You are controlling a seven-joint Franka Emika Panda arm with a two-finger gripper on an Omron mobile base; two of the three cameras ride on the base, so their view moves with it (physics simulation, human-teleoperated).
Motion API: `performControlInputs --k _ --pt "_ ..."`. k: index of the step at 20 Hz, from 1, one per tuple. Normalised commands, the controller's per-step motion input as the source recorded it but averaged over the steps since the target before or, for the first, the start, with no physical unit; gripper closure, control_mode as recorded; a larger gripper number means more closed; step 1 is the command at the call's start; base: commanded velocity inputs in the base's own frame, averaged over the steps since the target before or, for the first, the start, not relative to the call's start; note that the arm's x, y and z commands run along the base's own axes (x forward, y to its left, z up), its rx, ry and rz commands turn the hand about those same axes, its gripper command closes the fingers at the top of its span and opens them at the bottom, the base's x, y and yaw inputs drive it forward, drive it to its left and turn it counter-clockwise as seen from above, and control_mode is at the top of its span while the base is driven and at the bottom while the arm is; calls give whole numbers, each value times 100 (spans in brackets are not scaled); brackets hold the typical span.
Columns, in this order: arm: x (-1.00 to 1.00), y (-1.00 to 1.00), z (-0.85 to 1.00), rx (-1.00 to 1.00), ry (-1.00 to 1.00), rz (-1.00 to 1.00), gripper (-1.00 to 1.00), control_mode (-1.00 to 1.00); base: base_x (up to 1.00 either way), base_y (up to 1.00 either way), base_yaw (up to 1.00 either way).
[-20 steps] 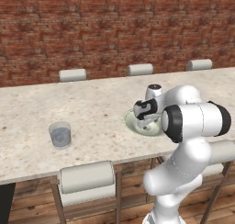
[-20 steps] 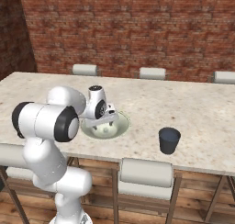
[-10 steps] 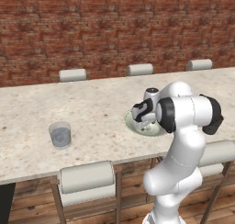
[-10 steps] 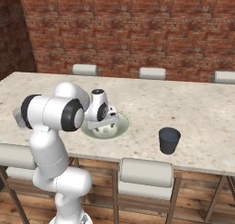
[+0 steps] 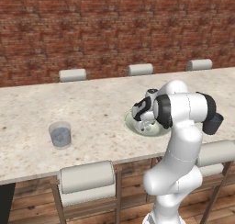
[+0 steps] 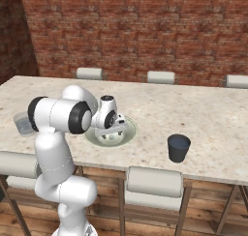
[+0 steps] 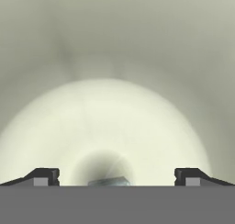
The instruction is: There are four ice cubes in the ice bowl. Place two ice cubes in each glass of water.
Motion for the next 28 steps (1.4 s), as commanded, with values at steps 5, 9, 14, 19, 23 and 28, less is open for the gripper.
performControlInputs --k 5,9,14,19,23,28 --pt "1 -1 -17 1 0 0 -100 -100 0 0 0" --pt "1 0 -18 0 0 0 -100 -100 0 0 0" --pt "-3 -1 -10 0 0 -4 -100 -100 0 0 0" --pt "-15 0 -17 0 0 -8 -100 -100 0 0 0" --pt "-14 0 -18 0 0 -11 -100 -100 0 0 0" --pt "-26 0 -20 0 0 -11 100 -100 0 0 0"
